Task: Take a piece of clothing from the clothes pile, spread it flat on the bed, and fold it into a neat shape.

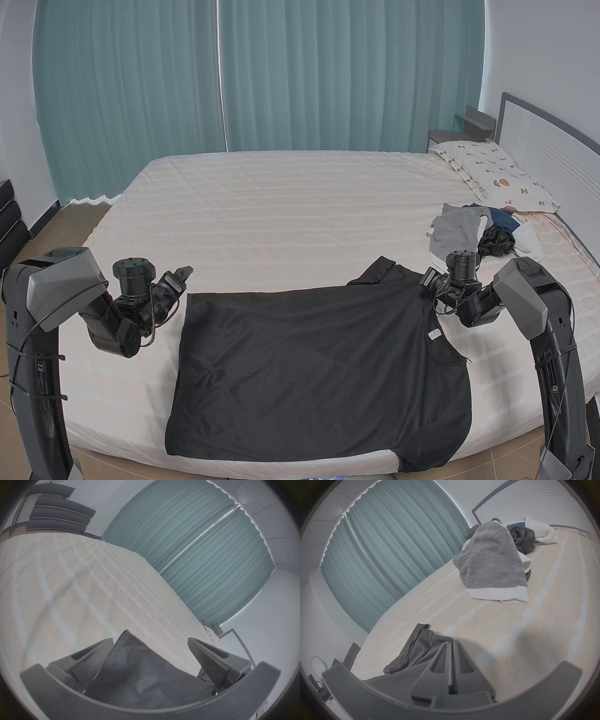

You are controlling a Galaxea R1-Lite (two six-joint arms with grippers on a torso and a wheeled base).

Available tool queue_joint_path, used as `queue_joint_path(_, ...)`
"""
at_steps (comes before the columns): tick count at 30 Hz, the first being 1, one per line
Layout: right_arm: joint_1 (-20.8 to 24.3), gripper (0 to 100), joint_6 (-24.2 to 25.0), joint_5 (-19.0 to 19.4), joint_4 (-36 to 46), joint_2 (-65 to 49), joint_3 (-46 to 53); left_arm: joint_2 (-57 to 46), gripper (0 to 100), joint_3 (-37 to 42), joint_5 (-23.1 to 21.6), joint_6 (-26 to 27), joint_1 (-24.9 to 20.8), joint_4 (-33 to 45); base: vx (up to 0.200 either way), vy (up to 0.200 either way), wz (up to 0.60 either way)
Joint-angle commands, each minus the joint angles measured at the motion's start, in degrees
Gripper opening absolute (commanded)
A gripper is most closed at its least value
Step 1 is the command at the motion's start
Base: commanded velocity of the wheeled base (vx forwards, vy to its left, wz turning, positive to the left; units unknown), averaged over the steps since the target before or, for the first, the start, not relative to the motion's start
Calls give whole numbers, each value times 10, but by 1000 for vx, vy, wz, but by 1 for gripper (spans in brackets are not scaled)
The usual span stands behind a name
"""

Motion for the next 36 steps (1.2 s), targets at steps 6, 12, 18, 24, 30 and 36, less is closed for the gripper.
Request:
queue_joint_path(6,-2,0,0,-15,-22,-11,25,110,100,-177,5,3,-14,105,0,0,0)
queue_joint_path(12,0,0,0,-16,-22,-14,25,152,100,-226,27,5,-10,104,0,0,0)
queue_joint_path(18,1,0,0,-16,-22,-12,26,159,100,-236,34,9,-10,105,0,0,0)
queue_joint_path(24,2,0,-1,-16,-22,-12,24,161,100,-239,34,25,-10,103,0,0,0)
queue_joint_path(30,0,0,0,-16,-22,-13,25,174,100,-250,34,38,-13,109,0,0,0)
queue_joint_path(36,0,0,0,-17,-23,-12,23,188,0,-261,35,51,-13,110,0,0,0)
